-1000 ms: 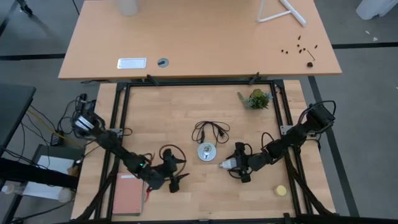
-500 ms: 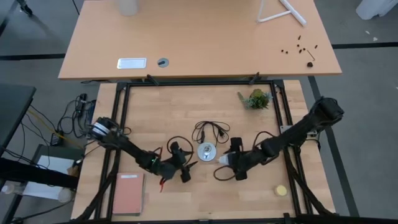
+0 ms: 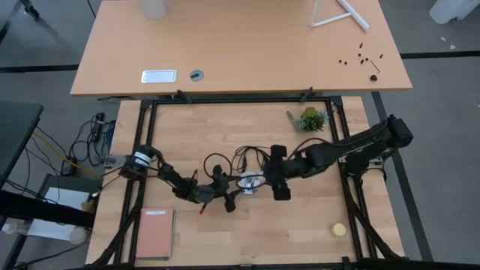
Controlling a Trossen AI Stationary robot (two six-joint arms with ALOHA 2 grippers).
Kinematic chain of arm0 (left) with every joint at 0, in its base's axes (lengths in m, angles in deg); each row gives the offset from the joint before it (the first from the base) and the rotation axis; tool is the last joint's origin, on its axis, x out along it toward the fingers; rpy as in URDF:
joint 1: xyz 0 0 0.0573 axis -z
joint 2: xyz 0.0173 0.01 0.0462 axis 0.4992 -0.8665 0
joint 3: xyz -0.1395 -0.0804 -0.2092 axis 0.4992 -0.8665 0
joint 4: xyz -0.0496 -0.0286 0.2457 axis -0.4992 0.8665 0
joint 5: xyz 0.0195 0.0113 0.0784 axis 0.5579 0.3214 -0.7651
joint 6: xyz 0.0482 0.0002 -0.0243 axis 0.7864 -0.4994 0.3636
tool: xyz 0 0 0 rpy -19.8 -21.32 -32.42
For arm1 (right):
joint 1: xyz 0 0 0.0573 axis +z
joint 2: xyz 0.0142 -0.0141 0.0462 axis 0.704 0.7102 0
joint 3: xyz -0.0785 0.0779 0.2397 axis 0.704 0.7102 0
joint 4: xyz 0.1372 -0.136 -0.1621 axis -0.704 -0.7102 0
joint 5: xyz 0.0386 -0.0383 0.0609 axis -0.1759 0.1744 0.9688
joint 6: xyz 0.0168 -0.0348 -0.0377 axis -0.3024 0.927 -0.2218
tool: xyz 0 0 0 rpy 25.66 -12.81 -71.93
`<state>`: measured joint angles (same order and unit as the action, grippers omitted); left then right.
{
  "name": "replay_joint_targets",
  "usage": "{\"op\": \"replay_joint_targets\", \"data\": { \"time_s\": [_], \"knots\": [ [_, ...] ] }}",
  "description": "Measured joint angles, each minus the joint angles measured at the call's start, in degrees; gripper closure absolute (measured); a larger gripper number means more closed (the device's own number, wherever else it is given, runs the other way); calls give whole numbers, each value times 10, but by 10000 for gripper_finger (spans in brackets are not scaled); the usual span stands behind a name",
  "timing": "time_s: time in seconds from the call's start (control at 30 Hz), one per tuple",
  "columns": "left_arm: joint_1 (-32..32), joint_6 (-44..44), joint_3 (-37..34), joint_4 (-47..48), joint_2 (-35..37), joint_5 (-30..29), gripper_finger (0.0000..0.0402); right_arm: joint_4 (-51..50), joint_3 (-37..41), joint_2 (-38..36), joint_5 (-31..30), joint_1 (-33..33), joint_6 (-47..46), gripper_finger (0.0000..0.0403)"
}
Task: Screw lightbulb
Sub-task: Insert the lightbulb into the silver lamp
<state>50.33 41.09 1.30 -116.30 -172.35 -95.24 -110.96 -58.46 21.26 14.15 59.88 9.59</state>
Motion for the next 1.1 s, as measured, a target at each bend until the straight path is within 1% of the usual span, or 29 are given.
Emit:
{"op": "replay_joint_targets", "data": {
  "time_s": [0.1,0.17,0.3,0.47,0.53,0.6,0.73,0.87,1.1],
  "knots": [
    [-2,23,12,-6,-8,9,161,-27,-30,28,18,-9,6,129],
    [-5,45,23,-5,-16,15,158,-61,-52,53,19,-12,17,129],
    [-12,72,45,-4,-28,18,151,-88,-96,84,21,-15,36,130],
    [-29,70,53,-4,-29,18,132,-113,-126,108,44,-22,48,129],
    [-35,70,54,-5,-29,19,129,-117,-133,111,53,-29,47,129],
    [-40,69,58,-4,-29,34,131,-132,-141,118,55,-38,43,129],
    [-46,71,58,-2,-29,44,150,-145,-157,119,59,-51,33,129],
    [-48,71,61,-4,-29,50,177,-145,-162,119,79,-57,31,129],
    [-51,74,63,-4,-29,59,209,-158,-173,145,94,-59,16,129]
  ]
}}
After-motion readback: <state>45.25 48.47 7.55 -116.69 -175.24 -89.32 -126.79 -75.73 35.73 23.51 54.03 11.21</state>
